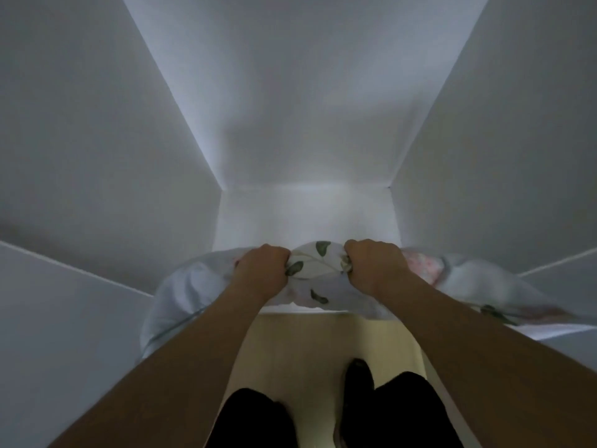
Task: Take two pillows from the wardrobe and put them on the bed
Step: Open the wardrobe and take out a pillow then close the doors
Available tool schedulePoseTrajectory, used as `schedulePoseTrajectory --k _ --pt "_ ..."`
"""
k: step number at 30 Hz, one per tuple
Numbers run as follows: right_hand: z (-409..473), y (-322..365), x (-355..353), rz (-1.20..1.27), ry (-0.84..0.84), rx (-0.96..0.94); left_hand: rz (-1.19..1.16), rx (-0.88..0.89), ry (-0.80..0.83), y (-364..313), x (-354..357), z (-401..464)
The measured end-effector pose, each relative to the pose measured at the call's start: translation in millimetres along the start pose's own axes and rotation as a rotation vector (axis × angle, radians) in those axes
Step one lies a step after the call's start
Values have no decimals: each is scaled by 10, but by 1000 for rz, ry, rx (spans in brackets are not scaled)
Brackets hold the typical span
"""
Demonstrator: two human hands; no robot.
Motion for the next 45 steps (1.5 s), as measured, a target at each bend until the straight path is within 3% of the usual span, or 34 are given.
schedulePoseTrajectory --k 6,13,17,20,23,28,31,33,35,39,42,45 --pt "-1274 394 -1010 34 6 -8 -216 -25 25 -501 -1054 -1256" --pt "-1955 738 -1628 51 -14 -69 -130 0 -3 -756 -1674 -2062" --pt "-2076 975 -1743 52 75 -40 -9 -100 -186 -726 -1734 -2557" --pt "-2159 1238 -1780 55 114 -59 -35 -319 -420 -506 -1804 -3095" --pt "-2311 1510 -1829 33 105 -65 -234 -582 -627 -195 -1796 -3717" --pt "-2582 1996 -1905 22 51 -106 -1107 -1274 -876 197 -1489 -4662" --pt "-2636 2216 -1892 58 47 -134 -1390 -1436 -1029 307 -1400 -4962" --pt "-2670 2352 -1872 75 65 -158 -1401 -1432 -1189 399 -1458 -5122" --pt "-2681 2416 -1847 91 74 -175 -1332 -1288 -1338 503 -1595 -5220" --pt "-2666 2450 -1783 117 60 -172 -1208 -1021 -1338 706 -1823 -5336" --pt "-2678 2403 -1766 125 68 -163 -1168 -1114 -1387 652 -1861 -5326" --pt "-2700 2283 -1756 148 77 -141 -878 -1168 -1450 331 -1751 -5265"
Point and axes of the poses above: each hand's wrist, its own z-axis towards the middle knuckle, its own x-axis out of the palm, y = z × x, the point moved 3 cm from there along z, towards the middle knuckle, and after that the axes turned 3 degrees about -z, right-handed, at the moved point
